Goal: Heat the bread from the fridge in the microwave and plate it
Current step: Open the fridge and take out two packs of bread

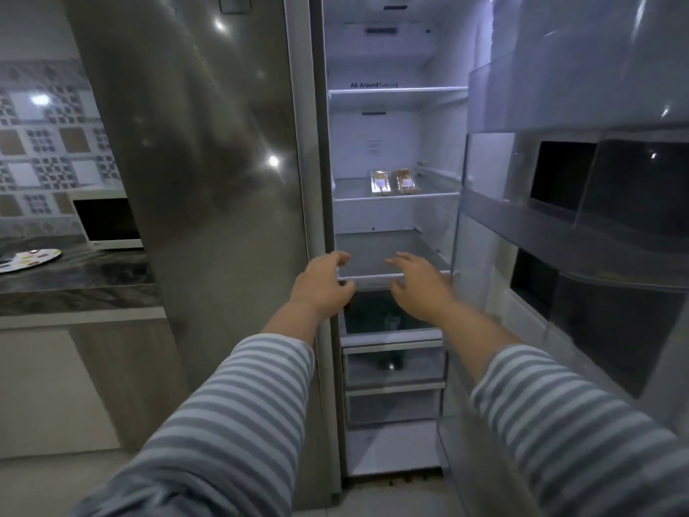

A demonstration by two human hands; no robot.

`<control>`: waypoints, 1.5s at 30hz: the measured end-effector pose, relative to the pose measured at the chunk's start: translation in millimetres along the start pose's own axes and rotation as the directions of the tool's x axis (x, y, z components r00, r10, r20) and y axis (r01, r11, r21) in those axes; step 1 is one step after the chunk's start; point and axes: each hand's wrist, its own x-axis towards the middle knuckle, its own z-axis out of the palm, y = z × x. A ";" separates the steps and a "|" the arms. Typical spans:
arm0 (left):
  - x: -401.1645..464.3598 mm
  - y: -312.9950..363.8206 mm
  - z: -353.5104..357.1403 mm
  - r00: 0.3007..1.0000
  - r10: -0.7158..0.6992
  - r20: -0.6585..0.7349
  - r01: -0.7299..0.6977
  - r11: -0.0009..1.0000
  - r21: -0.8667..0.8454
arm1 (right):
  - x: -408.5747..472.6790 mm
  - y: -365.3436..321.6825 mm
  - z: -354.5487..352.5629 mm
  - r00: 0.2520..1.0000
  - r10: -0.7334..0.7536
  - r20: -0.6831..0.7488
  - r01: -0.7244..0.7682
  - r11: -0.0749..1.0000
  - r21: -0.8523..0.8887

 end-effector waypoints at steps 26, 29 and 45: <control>381.1 -18.8 139.6 0.981 -0.036 -0.189 -0.017 0.962 -0.271 | 335.8 171.6 20.7 0.961 0.223 -0.163 -0.202 0.970 0.134; 427.9 -27.3 152.7 0.964 -0.069 -0.258 0.011 0.976 -0.218 | 381.8 187.5 21.3 0.958 0.210 -0.195 -0.176 0.968 0.181; 546.6 -60.7 187.0 0.973 -0.207 -0.105 0.189 0.969 -0.162 | 543.9 242.0 41.7 0.985 0.169 -0.023 -0.155 0.940 0.303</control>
